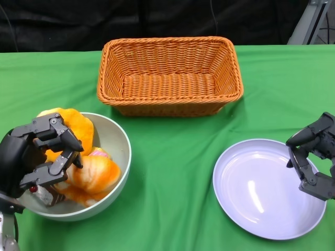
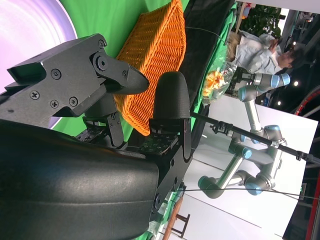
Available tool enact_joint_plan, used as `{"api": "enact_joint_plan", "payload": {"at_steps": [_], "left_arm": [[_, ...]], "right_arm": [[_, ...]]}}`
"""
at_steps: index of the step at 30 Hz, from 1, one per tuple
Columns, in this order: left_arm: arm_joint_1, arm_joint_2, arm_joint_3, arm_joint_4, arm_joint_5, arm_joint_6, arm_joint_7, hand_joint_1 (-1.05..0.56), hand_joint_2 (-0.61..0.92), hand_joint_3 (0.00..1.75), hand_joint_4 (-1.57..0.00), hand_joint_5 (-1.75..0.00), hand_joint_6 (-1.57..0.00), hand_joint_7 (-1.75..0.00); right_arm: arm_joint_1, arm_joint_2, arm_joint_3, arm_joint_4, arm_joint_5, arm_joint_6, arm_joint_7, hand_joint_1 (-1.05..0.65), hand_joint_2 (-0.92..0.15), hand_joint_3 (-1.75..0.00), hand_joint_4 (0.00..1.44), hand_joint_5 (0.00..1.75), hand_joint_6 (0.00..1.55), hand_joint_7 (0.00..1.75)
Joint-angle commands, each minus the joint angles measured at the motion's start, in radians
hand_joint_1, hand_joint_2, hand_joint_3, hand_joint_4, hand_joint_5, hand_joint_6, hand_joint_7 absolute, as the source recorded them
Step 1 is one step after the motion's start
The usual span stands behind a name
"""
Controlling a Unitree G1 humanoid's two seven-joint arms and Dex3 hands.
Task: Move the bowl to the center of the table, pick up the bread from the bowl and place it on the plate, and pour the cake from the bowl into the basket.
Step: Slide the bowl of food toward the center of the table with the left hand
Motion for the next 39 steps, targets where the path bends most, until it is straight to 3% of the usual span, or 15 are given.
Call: {"api": "enact_joint_plan", "payload": {"at_steps": [1, 29, 39], "left_arm": [[0.007, 0.01, 0.001, -0.008, 0.003, -0.002, 0.008, -0.08, 0.68, 0.9, -0.81, -1.58, -0.79, -1.27], [-0.002, 0.013, 0.004, 0.015, -0.003, 0.001, -0.002, -0.06, 0.7, 0.86, -0.8, -1.59, -0.8, -1.26], [-0.02, 0.013, 0.034, 0.022, -0.004, -0.02, 0.049, -0.06, 0.69, 0.85, -0.79, -1.57, -0.82, -1.23]], "right_arm": [[0.001, -0.014, -0.009, 0.001, 0.01, -0.013, 0.004, -0.06, -0.6, -0.92, 0.65, 1.58, 0.63, 1.34], [-0.005, -0.012, -0.007, 0.028, 0.014, -0.033, 0.012, -0.06, -0.62, -0.89, 0.65, 1.58, 0.62, 1.33], [-0.006, -0.014, -0.009, 0.039, 0.005, -0.04, 0.01, -0.07, -0.63, -0.86, 0.65, 1.56, 0.63, 1.32]]}}
